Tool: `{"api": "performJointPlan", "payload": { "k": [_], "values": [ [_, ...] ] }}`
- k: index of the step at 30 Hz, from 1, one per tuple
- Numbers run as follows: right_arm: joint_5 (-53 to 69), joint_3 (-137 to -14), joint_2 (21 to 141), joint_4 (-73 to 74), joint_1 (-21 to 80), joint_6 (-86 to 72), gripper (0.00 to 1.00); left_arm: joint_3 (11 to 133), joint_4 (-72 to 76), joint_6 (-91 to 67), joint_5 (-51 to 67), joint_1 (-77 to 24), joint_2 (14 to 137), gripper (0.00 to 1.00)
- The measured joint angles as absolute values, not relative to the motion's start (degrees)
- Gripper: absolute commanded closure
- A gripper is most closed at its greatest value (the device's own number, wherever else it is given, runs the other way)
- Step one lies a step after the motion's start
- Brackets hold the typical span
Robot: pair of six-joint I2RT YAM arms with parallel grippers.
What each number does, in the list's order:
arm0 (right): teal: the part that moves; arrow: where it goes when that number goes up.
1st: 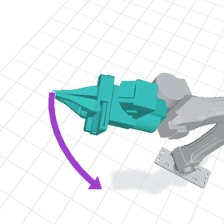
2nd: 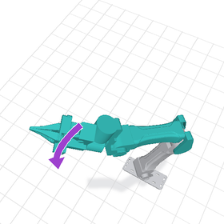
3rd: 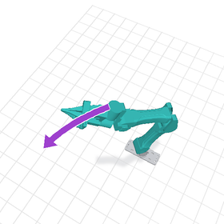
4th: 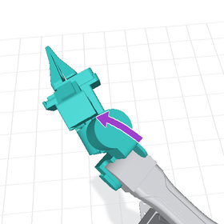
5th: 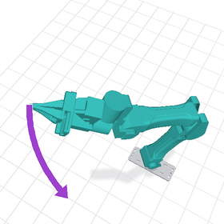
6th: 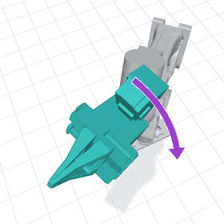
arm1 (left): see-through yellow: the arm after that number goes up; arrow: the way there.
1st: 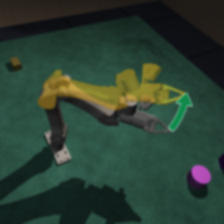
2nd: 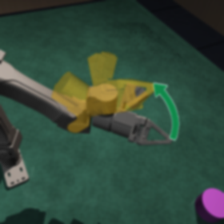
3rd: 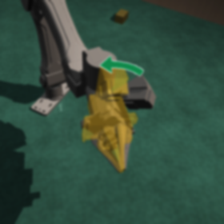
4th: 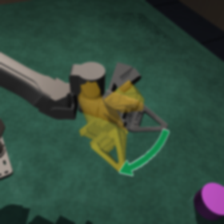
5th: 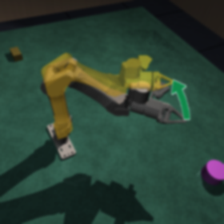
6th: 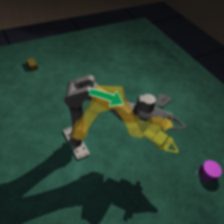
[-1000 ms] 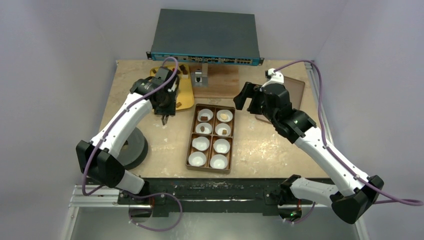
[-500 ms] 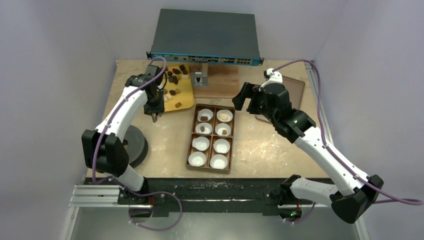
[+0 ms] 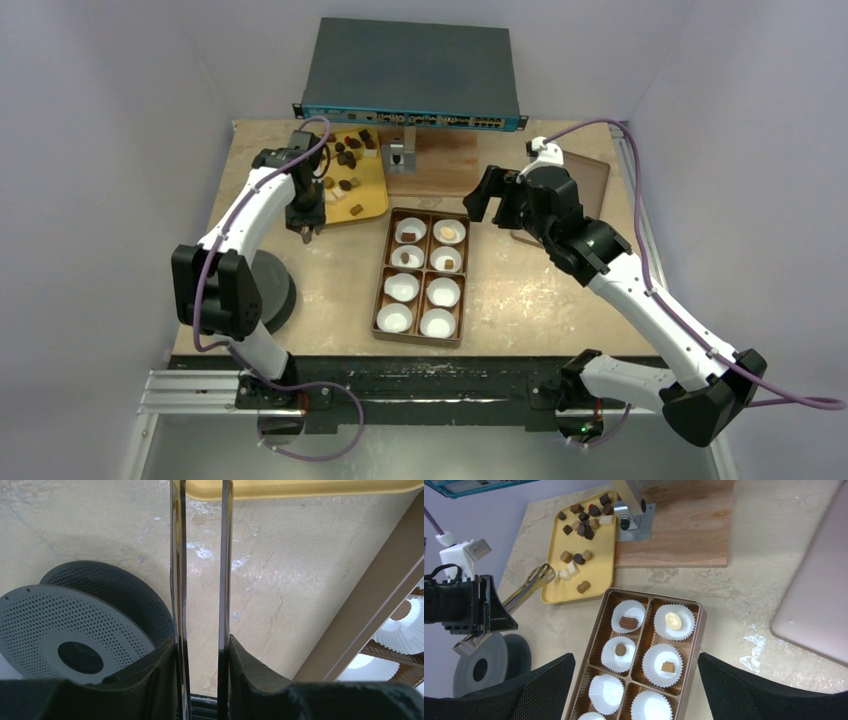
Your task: Pack the chocolate
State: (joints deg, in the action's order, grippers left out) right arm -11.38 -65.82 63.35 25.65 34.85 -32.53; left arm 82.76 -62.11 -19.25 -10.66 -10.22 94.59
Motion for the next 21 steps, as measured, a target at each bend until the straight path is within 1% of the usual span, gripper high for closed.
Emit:
{"api": "performJointPlan", "payload": {
  "k": [5, 21],
  "values": [
    [-10.92, -65.82, 63.35, 25.67, 34.85, -32.53, 0.10, 82.74, -61.78, -18.83, -10.41, -10.13, 96.18, 0.63],
    [-10.92, -65.82, 63.35, 25.65, 34.85, -32.51, 0.10, 82.70, -60.75, -18.39, -9.74, -9.43, 98.37, 0.63]
  ]
}}
